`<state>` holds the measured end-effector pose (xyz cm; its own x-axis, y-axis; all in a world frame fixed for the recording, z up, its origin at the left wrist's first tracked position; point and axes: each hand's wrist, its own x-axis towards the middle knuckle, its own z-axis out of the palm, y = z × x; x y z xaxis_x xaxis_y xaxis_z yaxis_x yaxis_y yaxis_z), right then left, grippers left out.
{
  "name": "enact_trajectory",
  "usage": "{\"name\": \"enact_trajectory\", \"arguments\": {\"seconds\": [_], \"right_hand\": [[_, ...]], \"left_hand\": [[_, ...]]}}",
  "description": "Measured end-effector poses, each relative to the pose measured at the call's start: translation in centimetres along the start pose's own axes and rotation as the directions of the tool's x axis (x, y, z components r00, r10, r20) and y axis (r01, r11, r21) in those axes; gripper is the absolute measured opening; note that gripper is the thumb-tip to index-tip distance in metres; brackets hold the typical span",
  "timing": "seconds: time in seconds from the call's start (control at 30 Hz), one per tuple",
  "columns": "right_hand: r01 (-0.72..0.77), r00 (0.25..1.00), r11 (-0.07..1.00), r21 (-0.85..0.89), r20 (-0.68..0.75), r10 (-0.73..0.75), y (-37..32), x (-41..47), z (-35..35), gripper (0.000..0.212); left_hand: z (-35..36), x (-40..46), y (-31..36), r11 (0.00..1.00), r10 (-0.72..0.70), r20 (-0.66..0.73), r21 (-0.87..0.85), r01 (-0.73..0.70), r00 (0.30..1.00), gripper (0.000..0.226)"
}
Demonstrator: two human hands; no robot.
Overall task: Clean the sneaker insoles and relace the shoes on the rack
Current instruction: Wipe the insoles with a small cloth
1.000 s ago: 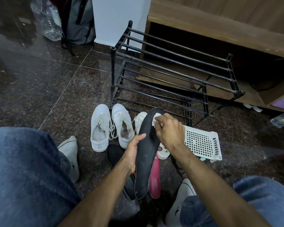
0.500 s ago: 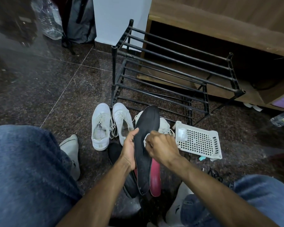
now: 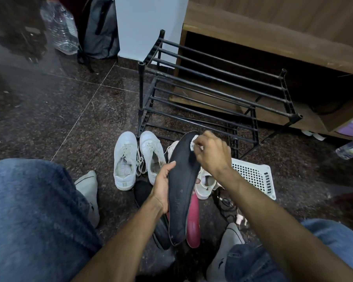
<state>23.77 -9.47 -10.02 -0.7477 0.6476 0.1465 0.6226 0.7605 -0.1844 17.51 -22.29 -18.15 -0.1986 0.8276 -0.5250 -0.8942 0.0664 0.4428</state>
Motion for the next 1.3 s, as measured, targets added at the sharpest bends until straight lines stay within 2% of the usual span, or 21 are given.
{"name": "enact_trajectory", "arguments": {"seconds": [0.07,0.13,0.2,0.33,0.4,0.47,0.53,0.6,0.63,0.73,0.8,0.87,0.97,1.07,1.17,1.3], "right_hand": [[0.002,1.000,0.999,0.054,-0.008,-0.002,-0.4,-0.7,0.4,0.016],[0.111,0.991,0.991,0.077,0.069,-0.116,-0.9,-3.2,1.9,0.016],[0.246,0.953,0.964,0.098,0.160,-0.259,-1.4,-7.0,3.6,0.024],[0.386,0.854,0.900,0.203,0.291,-0.432,-0.8,-10.7,4.8,0.029],[0.436,0.841,0.884,0.169,0.272,-0.467,-0.2,-9.6,4.6,0.030],[0.395,0.895,0.907,0.144,0.159,-0.416,0.0,-7.6,4.2,0.025],[0.267,0.959,0.951,0.158,0.053,-0.278,-0.2,-5.7,3.9,0.016],[0.164,0.985,0.968,0.191,0.019,-0.171,-1.0,-4.9,3.8,0.014],[0.160,0.985,0.966,0.204,0.024,-0.169,-1.4,-5.1,4.0,0.014],[0.260,0.946,0.915,0.308,0.111,-0.306,-2.3,-8.0,4.3,0.015],[0.276,0.915,0.886,0.372,0.180,-0.360,-2.0,-10.1,4.2,0.013],[0.260,0.926,0.888,0.380,0.161,-0.340,-1.2,-11.0,4.2,0.010],[0.042,0.982,0.858,0.512,0.136,-0.129,-0.7,-10.7,4.7,0.013],[-0.146,0.981,0.786,0.600,0.191,0.037,-1.7,-10.1,5.3,0.011],[-0.246,0.968,0.740,0.626,0.189,0.162,-2.2,-9.3,6.1,0.009],[-0.337,0.937,0.659,0.672,0.174,0.301,-2.5,-6.9,6.4,0.010]], "left_hand": [[0.0,-0.1,0.2,1.000,0.018,0.009,-0.022,-0.018,1.000,0.048],[-0.1,-0.1,0.4,0.997,0.059,-0.022,-0.039,-0.060,0.998,0.045],[-0.3,0.0,0.7,0.995,0.066,-0.066,-0.074,-0.070,0.996,0.052],[-1.0,0.4,0.9,0.989,0.053,-0.127,-0.131,-0.069,0.991,0.059],[-1.0,0.7,0.8,0.991,0.043,-0.125,-0.119,-0.058,0.991,0.064],[-0.8,0.8,0.5,0.994,0.053,-0.107,-0.088,-0.062,0.993,0.057],[-0.5,0.6,0.3,0.996,0.071,-0.078,-0.049,-0.075,0.994,0.045],[-0.4,0.4,0.3,0.996,0.082,-0.066,-0.033,-0.084,0.994,0.044],[-0.4,0.2,0.5,0.995,0.091,-0.070,-0.042,-0.094,0.993,0.044],[-0.9,0.3,1.6,0.975,0.147,-0.120,-0.148,-0.164,0.982,0.054],[-0.9,0.2,2.2,0.966,0.161,-0.137,-0.181,-0.184,0.977,0.059],[-0.9,0.3,2.6,0.960,0.153,-0.124,-0.218,-0.177,0.980,0.067],[-0.7,0.6,3.0,0.935,0.158,-0.102,-0.304,-0.182,0.982,0.079],[-0.4,0.6,2.9,0.922,0.170,-0.082,-0.339,-0.188,0.982,0.078],[-0.2,0.6,2.5,0.942,0.166,-0.062,-0.286,-0.177,0.984,0.077],[0.1,0.1,0.7,0.983,0.054,0.000,-0.178,-0.053,0.999,0.062]]}}
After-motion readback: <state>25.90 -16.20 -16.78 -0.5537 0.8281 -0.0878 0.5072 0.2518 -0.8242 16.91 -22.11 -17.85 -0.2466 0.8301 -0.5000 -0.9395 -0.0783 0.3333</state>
